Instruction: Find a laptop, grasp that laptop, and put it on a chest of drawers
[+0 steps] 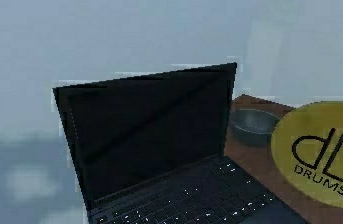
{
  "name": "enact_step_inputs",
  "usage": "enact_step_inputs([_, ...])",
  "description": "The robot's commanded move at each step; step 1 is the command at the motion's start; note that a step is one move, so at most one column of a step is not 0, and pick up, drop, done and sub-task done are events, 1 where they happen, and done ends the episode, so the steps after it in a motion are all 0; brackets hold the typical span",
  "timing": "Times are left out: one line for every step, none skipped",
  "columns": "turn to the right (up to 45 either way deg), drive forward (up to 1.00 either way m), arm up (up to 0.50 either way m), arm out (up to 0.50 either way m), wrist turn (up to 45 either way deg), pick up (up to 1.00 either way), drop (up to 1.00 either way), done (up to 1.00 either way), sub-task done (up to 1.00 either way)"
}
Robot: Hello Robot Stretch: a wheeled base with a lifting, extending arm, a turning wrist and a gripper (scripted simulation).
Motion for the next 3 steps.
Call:
enact_step_inputs([0.0,0.10,0.00,0.00,0.0,0.00,0.00,0.00,0.00])
enact_step_inputs([45.0,0.00,0.00,0.00,0.0,0.00,0.00,0.00,0.00])
enact_step_inputs([45.0,0.00,0.00,0.00,0.0,0.00,0.00,0.00,0.00])
